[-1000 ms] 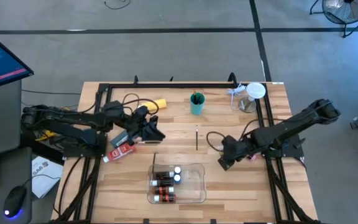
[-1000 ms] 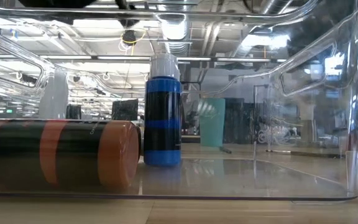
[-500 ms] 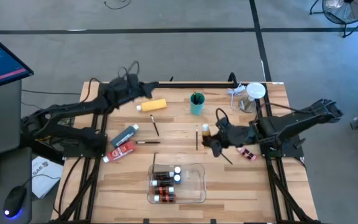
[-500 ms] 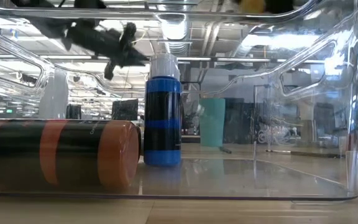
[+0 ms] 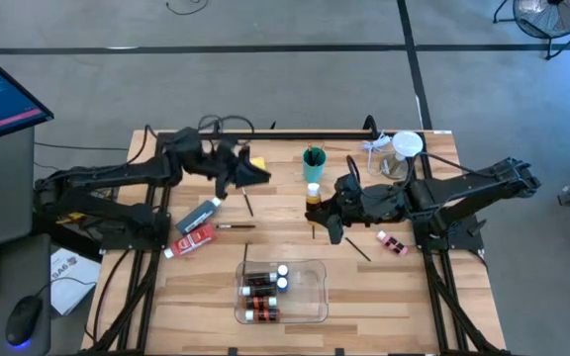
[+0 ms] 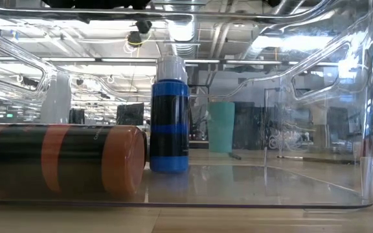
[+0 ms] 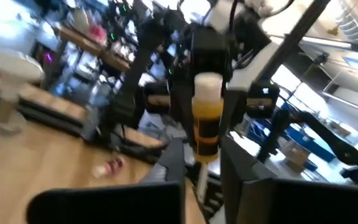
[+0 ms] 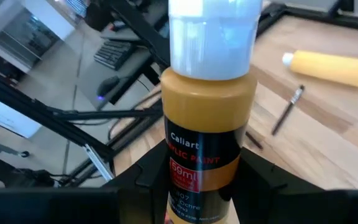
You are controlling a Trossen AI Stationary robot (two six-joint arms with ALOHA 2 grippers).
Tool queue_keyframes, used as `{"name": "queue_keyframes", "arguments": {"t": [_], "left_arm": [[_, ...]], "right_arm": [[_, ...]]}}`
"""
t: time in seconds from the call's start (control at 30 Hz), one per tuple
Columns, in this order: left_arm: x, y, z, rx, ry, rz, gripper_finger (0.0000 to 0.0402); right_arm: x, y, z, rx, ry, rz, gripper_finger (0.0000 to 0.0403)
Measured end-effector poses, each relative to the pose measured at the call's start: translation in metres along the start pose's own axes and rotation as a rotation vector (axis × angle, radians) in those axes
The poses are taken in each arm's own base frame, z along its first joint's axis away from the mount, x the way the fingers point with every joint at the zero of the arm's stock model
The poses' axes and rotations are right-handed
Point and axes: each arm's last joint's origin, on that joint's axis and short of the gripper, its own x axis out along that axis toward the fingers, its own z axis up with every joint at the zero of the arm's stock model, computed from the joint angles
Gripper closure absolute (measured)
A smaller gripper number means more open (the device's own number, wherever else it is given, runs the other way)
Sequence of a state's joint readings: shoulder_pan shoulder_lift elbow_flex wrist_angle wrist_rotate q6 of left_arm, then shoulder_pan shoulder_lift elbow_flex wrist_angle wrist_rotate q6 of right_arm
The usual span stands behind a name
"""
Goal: Pick & Place Paint Supplies
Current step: Put the dark yellow paint bottle into the transparent bin
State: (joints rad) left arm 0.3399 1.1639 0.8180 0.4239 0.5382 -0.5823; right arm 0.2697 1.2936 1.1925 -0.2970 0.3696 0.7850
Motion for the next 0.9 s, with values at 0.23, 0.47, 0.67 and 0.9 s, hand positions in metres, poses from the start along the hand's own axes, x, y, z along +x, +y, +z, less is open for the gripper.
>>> {"name": "queue_keyframes", "arguments": {"t": [0.23, 0.47, 0.67, 0.9], "left_arm": [[0.015, -0.013, -0.016, 0.000, 0.035, -0.022, 0.0271], [0.026, -0.001, -0.027, -0.090, 0.074, 0.013, 0.0213], [0.021, 0.013, -0.025, -0.064, 0.212, -0.159, 0.0226], [0.032, 0.012, -0.004, 0.058, 0.326, -0.235, 0.0262]], "right_arm": [[0.008, -0.001, -0.002, -0.035, -0.015, -0.032, 0.0275], [0.023, 0.002, -0.007, -0.095, -0.044, -0.019, 0.0275], [0.041, 0.004, -0.021, -0.098, 0.025, 0.003, 0.0275], [0.057, 0.009, -0.041, -0.103, 0.082, 0.009, 0.0275]]}}
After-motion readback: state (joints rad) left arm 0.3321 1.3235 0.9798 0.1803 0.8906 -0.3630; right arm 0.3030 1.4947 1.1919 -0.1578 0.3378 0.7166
